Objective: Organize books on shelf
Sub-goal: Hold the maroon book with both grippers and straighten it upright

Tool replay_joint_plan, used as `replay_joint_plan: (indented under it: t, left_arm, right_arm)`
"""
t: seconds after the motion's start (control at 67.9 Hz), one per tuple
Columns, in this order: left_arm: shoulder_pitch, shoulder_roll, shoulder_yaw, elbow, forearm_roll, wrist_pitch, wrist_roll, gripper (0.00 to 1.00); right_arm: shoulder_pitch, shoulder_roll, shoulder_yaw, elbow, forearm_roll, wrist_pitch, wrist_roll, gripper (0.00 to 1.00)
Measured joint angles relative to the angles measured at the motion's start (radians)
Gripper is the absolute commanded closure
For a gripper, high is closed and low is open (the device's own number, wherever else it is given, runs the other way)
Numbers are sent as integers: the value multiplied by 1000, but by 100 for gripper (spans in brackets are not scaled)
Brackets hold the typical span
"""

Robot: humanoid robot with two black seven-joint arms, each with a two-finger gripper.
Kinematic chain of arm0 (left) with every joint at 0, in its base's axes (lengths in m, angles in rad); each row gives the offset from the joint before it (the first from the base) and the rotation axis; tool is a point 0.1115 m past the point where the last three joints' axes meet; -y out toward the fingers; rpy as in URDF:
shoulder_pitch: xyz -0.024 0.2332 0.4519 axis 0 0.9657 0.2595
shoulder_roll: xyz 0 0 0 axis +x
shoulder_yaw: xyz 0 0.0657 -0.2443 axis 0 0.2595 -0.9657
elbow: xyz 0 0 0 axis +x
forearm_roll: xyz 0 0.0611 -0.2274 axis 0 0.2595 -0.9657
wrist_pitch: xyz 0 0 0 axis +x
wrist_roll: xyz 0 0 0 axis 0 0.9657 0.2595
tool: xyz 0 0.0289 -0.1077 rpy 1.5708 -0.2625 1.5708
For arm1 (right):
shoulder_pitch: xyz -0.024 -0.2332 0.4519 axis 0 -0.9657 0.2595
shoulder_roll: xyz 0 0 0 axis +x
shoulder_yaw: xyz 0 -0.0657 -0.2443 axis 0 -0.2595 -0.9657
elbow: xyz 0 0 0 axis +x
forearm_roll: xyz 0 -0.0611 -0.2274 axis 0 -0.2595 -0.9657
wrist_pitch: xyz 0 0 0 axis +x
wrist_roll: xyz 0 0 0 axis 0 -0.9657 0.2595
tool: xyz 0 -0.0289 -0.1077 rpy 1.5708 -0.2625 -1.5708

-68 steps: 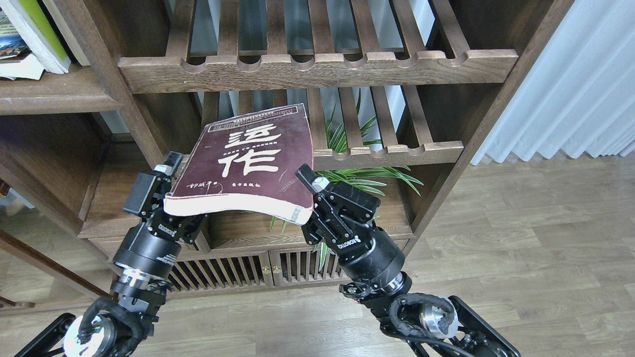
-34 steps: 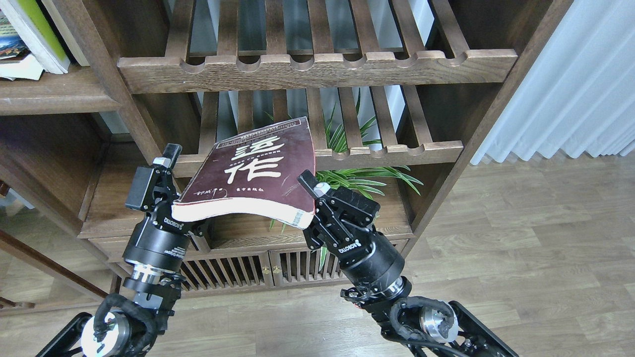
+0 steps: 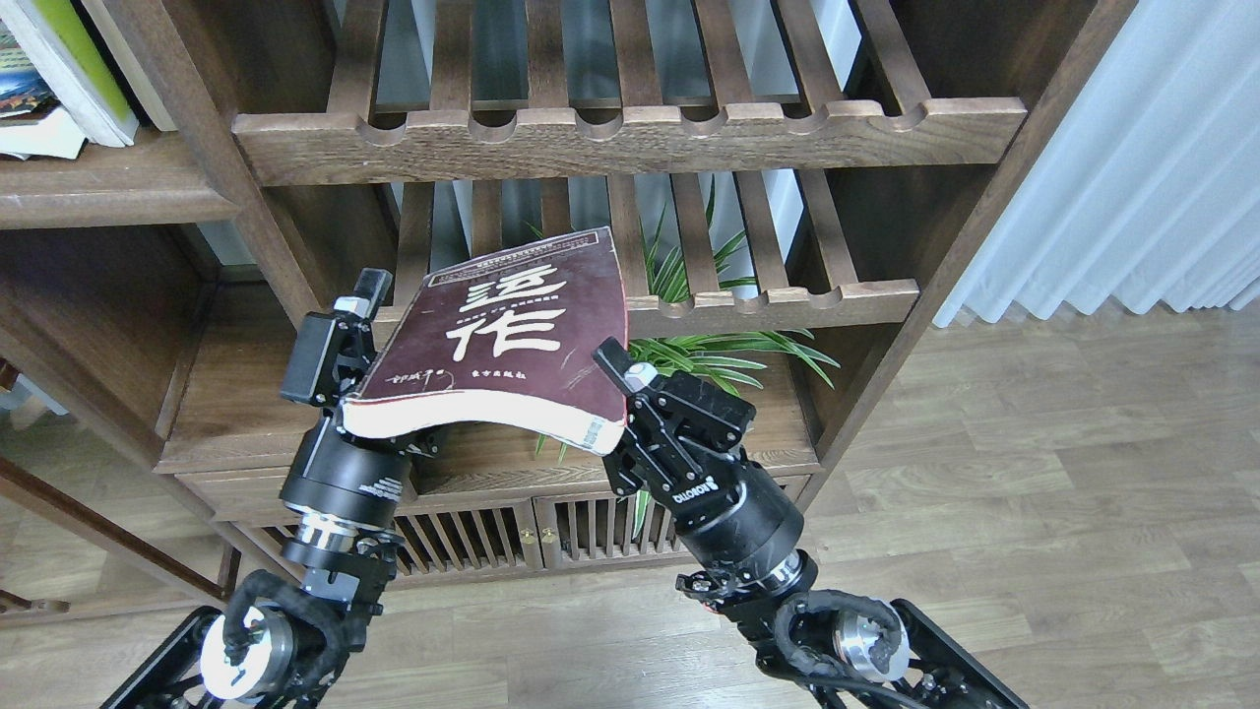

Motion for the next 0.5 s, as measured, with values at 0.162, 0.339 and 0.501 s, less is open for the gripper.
replay_joint_plan:
  t: [0.162,0.339,0.501]
  left_arm:
    - [0,8,10,18,48,0,1,2]
    - [0,19,2,26,53,0,1,2]
    - [6,29,-7,49,56,0,0,0]
  right_arm:
    - [0,0,0,0,-7,0,0,99]
    - [0,0,-1,0,-8,-1,0,99]
    - [-1,0,-1,-2,-15,-1,0,99]
